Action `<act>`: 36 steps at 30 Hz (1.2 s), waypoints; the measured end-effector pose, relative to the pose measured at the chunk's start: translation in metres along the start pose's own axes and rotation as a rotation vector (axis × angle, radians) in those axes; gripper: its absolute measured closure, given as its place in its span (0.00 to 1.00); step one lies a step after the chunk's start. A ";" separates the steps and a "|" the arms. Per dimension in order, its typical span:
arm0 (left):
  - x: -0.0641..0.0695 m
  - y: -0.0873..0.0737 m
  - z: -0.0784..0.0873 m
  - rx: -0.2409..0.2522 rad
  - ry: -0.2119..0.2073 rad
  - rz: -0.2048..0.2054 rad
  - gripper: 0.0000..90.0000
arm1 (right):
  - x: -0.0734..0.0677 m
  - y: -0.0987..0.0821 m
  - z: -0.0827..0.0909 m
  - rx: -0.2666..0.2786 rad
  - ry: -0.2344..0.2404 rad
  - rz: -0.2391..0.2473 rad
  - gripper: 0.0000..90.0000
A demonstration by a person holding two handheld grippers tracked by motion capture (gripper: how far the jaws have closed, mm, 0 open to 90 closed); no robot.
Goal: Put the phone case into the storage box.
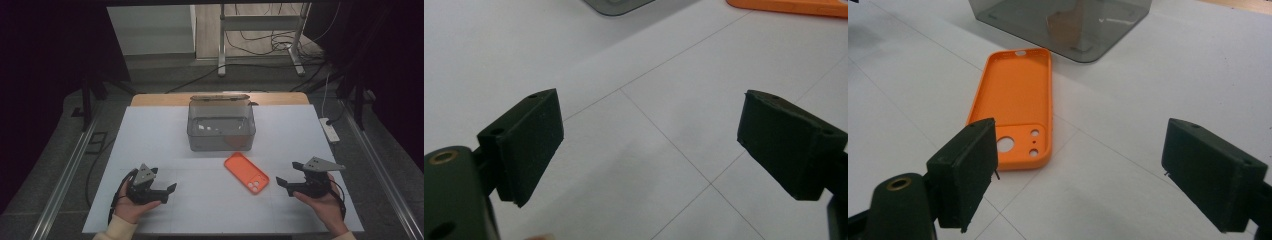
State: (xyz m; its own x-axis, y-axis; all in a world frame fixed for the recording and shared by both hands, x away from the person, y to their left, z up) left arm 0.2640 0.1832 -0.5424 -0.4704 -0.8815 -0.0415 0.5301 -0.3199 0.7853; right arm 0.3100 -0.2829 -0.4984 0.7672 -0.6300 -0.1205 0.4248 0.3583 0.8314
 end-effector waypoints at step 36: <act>0.001 0.002 0.001 -0.005 -0.015 -0.004 0.13 | -0.009 0.049 -0.014 -0.161 0.026 0.000 0.18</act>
State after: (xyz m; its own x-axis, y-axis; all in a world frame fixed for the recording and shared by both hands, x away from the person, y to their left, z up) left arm 0.2643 0.1823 -0.5406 -0.4829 -0.8750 -0.0351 0.5319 -0.3249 0.7820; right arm 0.3309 -0.2501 -0.4640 0.7785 -0.6126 -0.1363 0.4947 0.4654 0.7340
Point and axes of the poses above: each handheld gripper's, and its own axes: z roughly backward along the jaws, y roughly out of its top, x roughly to its right, the point moved 3 cm from there along -z, roughly forward along the jaws, and after that the axes turned 9 degrees about y, right-handed, at the moved point
